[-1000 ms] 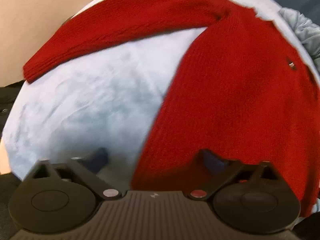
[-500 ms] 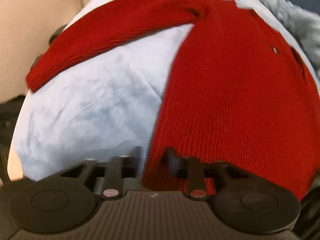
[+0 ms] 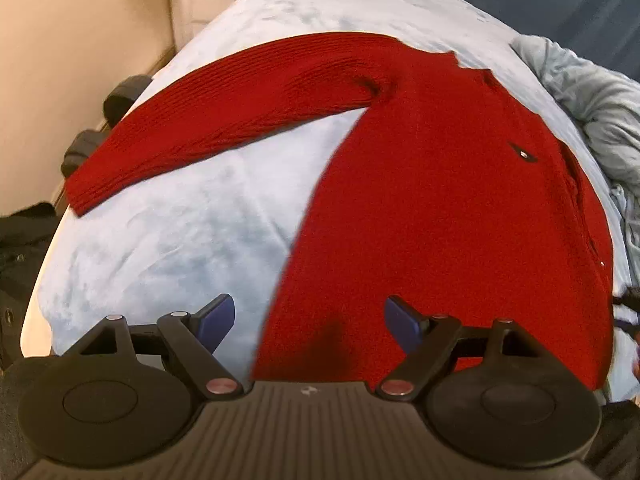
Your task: Fold small clothes
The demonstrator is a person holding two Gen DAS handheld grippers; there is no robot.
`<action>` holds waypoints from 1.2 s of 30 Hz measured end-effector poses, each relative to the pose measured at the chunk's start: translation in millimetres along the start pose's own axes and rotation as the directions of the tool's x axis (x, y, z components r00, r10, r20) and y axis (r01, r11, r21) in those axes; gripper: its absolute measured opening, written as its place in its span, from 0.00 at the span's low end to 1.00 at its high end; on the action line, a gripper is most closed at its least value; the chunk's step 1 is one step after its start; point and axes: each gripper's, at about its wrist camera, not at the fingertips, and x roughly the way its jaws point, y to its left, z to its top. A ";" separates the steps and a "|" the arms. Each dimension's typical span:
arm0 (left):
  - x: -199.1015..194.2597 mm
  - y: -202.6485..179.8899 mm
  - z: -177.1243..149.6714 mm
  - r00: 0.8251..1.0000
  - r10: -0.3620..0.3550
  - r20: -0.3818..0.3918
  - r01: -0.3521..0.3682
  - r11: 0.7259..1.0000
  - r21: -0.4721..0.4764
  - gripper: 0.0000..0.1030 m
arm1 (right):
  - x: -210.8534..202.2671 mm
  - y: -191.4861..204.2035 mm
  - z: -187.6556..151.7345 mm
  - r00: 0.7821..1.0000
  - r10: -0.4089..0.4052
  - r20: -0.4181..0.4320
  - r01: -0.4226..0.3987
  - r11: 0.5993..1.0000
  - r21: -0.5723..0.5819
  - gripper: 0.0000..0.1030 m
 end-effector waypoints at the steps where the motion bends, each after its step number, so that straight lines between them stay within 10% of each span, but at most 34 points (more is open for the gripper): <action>1: 0.3 -4.8 0.7 1.000 0.003 0.004 -0.003 1.000 0.009 0.83 | 11.8 1.4 5.2 1.000 0.015 -0.022 -0.015 1.000 0.014 0.59; 3: -0.2 -11.2 4.7 1.000 0.014 0.014 -0.014 1.000 0.019 0.83 | 21.3 10.0 14.9 0.999 0.041 0.002 -0.041 0.999 -0.022 0.09; 7: 5.7 -11.0 15.5 0.998 0.063 0.031 -0.064 0.997 0.033 0.83 | -6.7 23.3 55.8 0.986 -0.023 0.164 0.053 0.983 -0.177 0.09; 12: 18.4 17.4 35.9 0.987 0.154 0.053 -0.149 0.985 -0.087 0.85 | -39.1 -24.6 122.7 0.825 -0.392 0.408 0.429 0.903 0.000 0.31; 14: 25.8 42.1 43.5 0.987 0.150 0.050 -0.137 0.967 -0.213 0.87 | -47.0 -44.0 131.1 0.859 -0.374 0.349 0.369 0.926 0.083 0.52; 18: 46.5 93.1 57.2 0.994 0.091 0.054 -0.056 0.888 -0.457 0.88 | -61.1 -41.4 85.9 0.931 -0.193 0.309 0.169 0.980 0.103 0.56; 24: 92.8 146.4 77.6 0.988 -0.077 0.135 0.152 0.669 -0.727 0.88 | -66.8 21.2 -22.1 0.971 -0.050 0.233 0.062 0.997 -0.045 0.57; 28: 124.5 171.1 94.0 0.979 -0.105 0.174 0.203 0.475 -0.856 0.90 | -61.4 65.3 -70.3 0.989 0.009 0.149 0.002 0.998 -0.070 0.57; 30: 125.3 180.1 100.7 0.980 -0.052 0.191 0.196 0.390 -0.900 0.73 | -57.8 86.0 -82.2 0.994 0.036 0.103 -0.024 0.993 -0.116 0.57; 31: 119.9 183.0 110.2 0.982 0.009 0.188 0.168 0.405 -0.899 0.22 | -55.6 97.8 -87.2 0.995 0.041 0.089 -0.027 0.988 -0.151 0.57; 36: 82.4 181.9 177.6 0.965 0.124 0.231 0.135 0.519 -0.844 0.15 | -64.3 131.7 -93.8 0.991 0.057 0.125 -0.018 0.957 -0.290 0.56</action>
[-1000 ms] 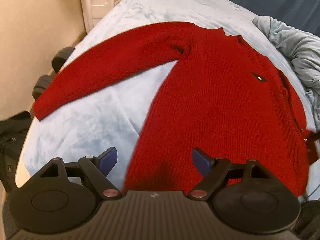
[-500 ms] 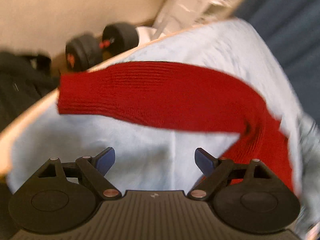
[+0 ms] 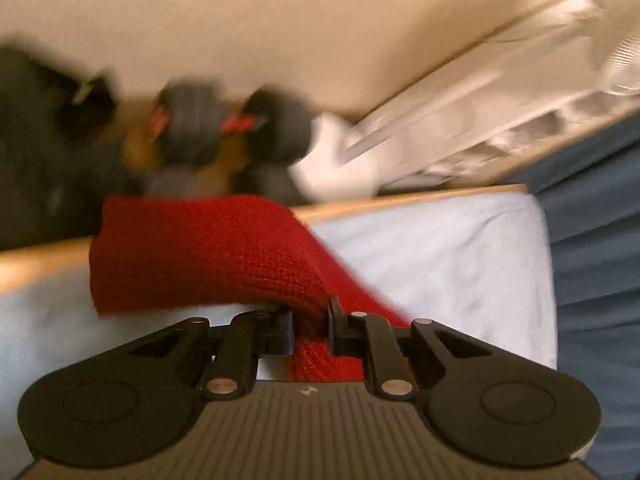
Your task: Fold small clothes
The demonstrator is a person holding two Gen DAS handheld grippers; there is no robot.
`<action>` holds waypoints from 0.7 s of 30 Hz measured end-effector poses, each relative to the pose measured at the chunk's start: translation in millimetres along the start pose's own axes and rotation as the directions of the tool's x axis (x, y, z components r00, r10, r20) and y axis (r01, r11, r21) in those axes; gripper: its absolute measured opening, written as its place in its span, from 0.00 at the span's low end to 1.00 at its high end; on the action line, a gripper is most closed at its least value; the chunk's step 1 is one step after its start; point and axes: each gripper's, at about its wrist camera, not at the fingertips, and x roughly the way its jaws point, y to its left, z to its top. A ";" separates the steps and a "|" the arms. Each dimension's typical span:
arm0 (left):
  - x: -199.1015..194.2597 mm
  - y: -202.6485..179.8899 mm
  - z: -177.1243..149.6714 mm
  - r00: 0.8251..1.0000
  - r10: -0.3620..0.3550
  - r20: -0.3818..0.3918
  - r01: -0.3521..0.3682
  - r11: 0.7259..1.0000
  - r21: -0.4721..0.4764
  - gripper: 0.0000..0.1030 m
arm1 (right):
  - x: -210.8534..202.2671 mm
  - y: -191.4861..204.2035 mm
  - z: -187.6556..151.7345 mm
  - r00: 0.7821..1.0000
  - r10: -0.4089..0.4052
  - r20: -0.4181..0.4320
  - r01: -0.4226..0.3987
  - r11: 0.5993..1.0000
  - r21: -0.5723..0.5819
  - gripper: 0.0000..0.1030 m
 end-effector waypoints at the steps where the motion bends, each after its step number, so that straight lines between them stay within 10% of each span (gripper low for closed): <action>1: -8.2 -28.1 4.1 0.999 -0.023 0.027 0.021 0.998 0.056 0.15 | -2.7 3.2 1.2 1.000 0.004 0.015 -0.003 1.000 -0.019 0.56; 6: -48.9 -194.7 -43.6 0.965 -0.261 0.035 0.234 0.909 0.346 0.15 | -10.2 -3.8 5.6 0.997 0.032 0.063 -0.029 0.999 -0.046 0.56; 10: -70.3 -300.7 -172.1 0.891 -0.425 -0.160 0.437 0.704 0.560 0.19 | -10.0 -11.8 3.4 0.997 0.038 0.063 -0.036 0.999 -0.032 0.56; 11: -69.4 -313.4 -210.9 0.870 -0.437 -0.228 0.479 0.641 0.599 0.33 | -9.3 -14.6 2.5 0.998 0.032 0.063 -0.030 0.999 -0.028 0.56; 12: -64.1 -319.9 -249.6 0.858 -0.420 -0.295 0.505 0.587 0.632 0.48 | -7.4 -15.9 1.0 0.998 0.022 0.060 -0.020 0.999 -0.026 0.56; 13: -54.8 -321.3 -289.3 0.859 -0.354 -0.371 0.511 0.541 0.668 0.90 | -5.2 -18.9 -0.2 0.998 0.012 0.057 -0.011 1.000 -0.027 0.56; 17: -21.6 -281.1 -371.2 0.913 -0.121 -0.389 0.405 0.372 0.835 0.98 | -1.7 -36.3 0.8 0.999 -0.018 0.040 0.018 1.000 -0.008 0.56; 21: 0.0 -224.4 -323.9 0.937 -0.053 -0.346 0.328 0.478 0.815 0.99 | -2.4 -59.6 2.3 0.998 -0.039 0.051 0.038 0.999 0.022 0.56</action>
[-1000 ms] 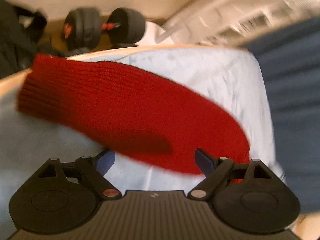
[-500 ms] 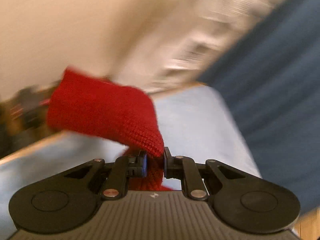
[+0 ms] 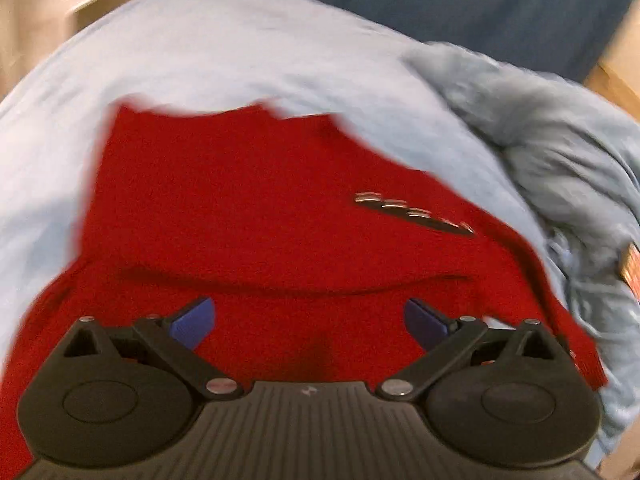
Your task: Fold small clothes
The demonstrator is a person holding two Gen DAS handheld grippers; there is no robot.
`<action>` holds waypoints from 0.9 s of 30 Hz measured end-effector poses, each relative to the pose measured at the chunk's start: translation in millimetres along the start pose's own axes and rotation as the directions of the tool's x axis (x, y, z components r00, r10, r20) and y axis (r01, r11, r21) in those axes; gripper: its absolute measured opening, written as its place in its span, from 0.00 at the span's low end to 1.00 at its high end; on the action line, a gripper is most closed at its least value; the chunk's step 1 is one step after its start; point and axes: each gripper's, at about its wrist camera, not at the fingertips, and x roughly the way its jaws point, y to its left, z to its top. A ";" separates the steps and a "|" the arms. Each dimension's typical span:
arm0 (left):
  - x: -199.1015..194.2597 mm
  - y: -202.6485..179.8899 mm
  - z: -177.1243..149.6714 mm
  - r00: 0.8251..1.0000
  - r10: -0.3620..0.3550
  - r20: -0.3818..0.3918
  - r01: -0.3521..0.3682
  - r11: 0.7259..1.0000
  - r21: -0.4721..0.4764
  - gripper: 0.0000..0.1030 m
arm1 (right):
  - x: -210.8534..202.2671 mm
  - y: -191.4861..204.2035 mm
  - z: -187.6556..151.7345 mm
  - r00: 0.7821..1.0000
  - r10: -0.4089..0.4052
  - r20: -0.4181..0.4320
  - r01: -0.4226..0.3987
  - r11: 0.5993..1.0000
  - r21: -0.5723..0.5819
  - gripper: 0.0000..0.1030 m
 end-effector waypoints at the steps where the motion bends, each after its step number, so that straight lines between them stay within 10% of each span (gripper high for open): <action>1: -7.1 25.7 -1.8 0.999 0.048 0.022 -0.048 0.998 -0.040 0.99 | 1.0 -4.7 0.2 1.000 -0.010 0.001 0.010 1.000 0.004 0.56; 7: -53.6 129.3 -0.3 0.943 0.328 0.052 -0.324 0.943 -0.075 0.99 | 4.0 -26.9 9.5 0.998 -0.052 0.029 0.050 0.995 0.081 0.56; 16: -132.6 176.8 -75.7 0.925 0.380 -0.011 -0.377 0.913 -0.155 0.99 | 23.8 -93.0 57.0 0.956 -0.251 0.149 0.240 0.967 0.089 0.60; 27: -161.6 151.4 -109.7 0.919 0.391 -0.059 -0.395 0.910 -0.126 0.99 | 127.2 -174.3 84.5 0.897 -0.438 0.062 0.441 0.896 -0.050 0.60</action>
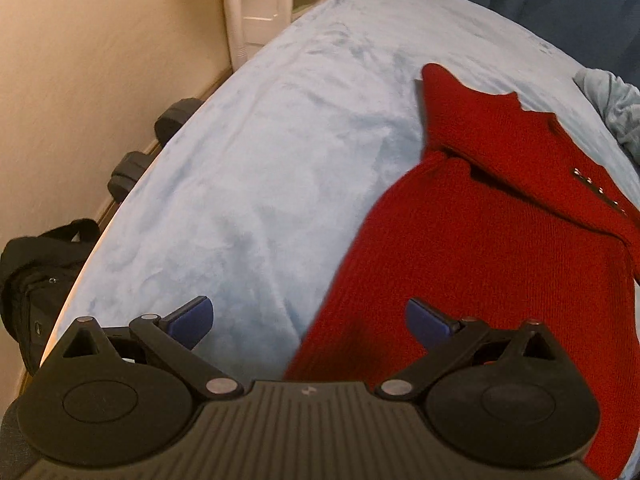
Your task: Fold small clothes
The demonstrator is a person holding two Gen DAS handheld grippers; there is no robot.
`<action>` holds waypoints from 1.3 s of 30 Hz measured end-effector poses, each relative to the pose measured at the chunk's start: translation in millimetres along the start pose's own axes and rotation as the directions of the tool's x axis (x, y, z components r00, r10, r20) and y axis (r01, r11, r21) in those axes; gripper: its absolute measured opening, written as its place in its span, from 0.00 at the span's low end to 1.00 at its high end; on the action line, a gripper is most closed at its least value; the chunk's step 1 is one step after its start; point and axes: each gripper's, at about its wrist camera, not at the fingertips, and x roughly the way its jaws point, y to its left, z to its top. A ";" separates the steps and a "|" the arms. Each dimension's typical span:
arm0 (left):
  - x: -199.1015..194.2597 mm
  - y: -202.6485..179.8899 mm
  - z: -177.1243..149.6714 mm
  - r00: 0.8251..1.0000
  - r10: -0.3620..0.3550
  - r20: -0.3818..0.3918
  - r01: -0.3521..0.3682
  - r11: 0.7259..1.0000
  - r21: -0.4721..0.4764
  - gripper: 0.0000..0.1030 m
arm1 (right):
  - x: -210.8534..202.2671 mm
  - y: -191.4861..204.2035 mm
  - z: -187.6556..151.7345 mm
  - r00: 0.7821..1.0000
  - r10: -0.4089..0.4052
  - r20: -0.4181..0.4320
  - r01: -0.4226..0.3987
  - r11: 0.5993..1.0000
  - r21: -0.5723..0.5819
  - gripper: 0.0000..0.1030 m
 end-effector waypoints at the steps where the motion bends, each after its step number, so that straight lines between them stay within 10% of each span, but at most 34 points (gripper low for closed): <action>1: 0.2 -4.4 0.2 1.000 -0.002 0.002 0.002 1.000 0.005 0.99 | 5.2 3.0 0.1 1.000 0.009 -0.007 -0.009 1.000 -0.019 0.60; 6: -3.2 -28.8 -0.6 1.000 -0.017 0.007 0.017 0.998 0.058 0.99 | 15.7 25.5 -2.8 0.997 -0.037 0.067 0.048 0.985 -0.168 0.62; 7: -4.8 -32.5 -2.1 1.000 -0.019 0.010 0.018 0.997 0.071 0.99 | 15.7 29.9 -3.3 0.995 -0.044 0.090 0.063 0.975 -0.215 0.52; 8: -5.5 -35.9 -2.7 1.000 -0.017 0.012 0.016 0.996 0.084 0.99 | 15.0 33.6 -4.1 0.994 -0.036 0.107 0.063 0.962 -0.265 0.14; 9: -6.7 -39.2 -3.5 1.000 -0.017 0.013 0.016 0.995 0.097 0.99 | 14.7 36.7 -2.6 0.994 -0.023 0.105 0.054 0.949 -0.312 0.11; 15: -17.4 -51.5 -3.0 0.997 -0.060 0.039 0.055 0.989 0.135 0.99 | -28.9 8.1 28.9 0.988 0.152 0.032 -0.144 0.973 -0.182 0.10; 20: -24.7 -61.0 -4.8 0.996 -0.077 0.049 0.069 0.985 0.158 0.99 | -102.3 -52.6 72.7 0.850 0.505 0.150 -0.527 0.828 0.192 0.10; 25: -41.0 -78.0 -11.3 0.998 -0.005 0.068 -0.012 0.969 0.246 0.99 | -136.0 -83.3 97.5 0.764 0.587 0.268 -0.645 0.672 0.364 0.10; 27: -49.8 -84.9 -16.5 0.996 0.025 0.089 -0.049 0.959 0.278 1.00 | -132.8 -86.0 97.8 0.780 0.558 0.283 -0.623 0.650 0.435 0.10; 32: -61.7 -91.3 -25.1 0.995 0.050 0.082 -0.073 0.946 0.316 1.00 | -73.8 -70.7 67.5 0.911 0.412 0.024 -0.350 0.738 0.577 0.09; 39: -54.5 -84.7 -27.0 0.999 0.041 0.020 -0.045 0.947 0.317 1.00 | -61.3 -48.1 53.7 0.915 0.397 -0.078 -0.276 0.753 0.597 0.09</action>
